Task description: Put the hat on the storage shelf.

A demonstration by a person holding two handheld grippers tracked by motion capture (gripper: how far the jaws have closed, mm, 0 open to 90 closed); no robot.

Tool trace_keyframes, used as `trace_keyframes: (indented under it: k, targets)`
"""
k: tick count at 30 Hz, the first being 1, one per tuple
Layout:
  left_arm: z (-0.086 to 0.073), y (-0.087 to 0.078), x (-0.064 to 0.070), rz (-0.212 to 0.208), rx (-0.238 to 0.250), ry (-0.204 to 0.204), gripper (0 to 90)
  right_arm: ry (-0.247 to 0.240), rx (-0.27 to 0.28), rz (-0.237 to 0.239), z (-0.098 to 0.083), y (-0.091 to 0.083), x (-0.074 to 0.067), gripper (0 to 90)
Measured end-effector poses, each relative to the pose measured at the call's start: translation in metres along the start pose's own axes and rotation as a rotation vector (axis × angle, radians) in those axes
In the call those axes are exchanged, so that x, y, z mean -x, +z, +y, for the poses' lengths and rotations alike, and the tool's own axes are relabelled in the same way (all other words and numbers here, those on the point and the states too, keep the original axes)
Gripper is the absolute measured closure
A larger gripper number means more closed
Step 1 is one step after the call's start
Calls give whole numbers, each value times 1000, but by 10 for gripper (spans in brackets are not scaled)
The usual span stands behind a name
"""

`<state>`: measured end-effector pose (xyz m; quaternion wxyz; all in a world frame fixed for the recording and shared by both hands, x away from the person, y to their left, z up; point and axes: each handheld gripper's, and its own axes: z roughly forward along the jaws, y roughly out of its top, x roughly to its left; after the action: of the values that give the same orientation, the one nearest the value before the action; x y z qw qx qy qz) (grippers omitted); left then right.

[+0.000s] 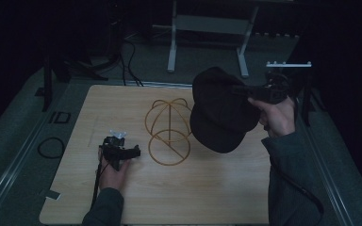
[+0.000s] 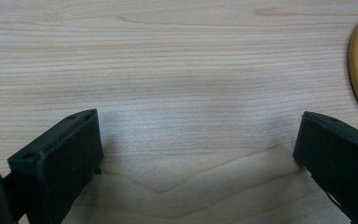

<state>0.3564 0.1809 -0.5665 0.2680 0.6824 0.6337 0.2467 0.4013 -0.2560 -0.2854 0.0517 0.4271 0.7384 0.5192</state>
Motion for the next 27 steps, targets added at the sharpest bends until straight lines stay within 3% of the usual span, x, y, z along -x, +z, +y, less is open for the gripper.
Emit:
trace_keyframes:
  k: [27]
  targets:
    - [0, 0, 0, 0, 0, 0, 7, -44, 11, 46, 15, 5, -25, 808]
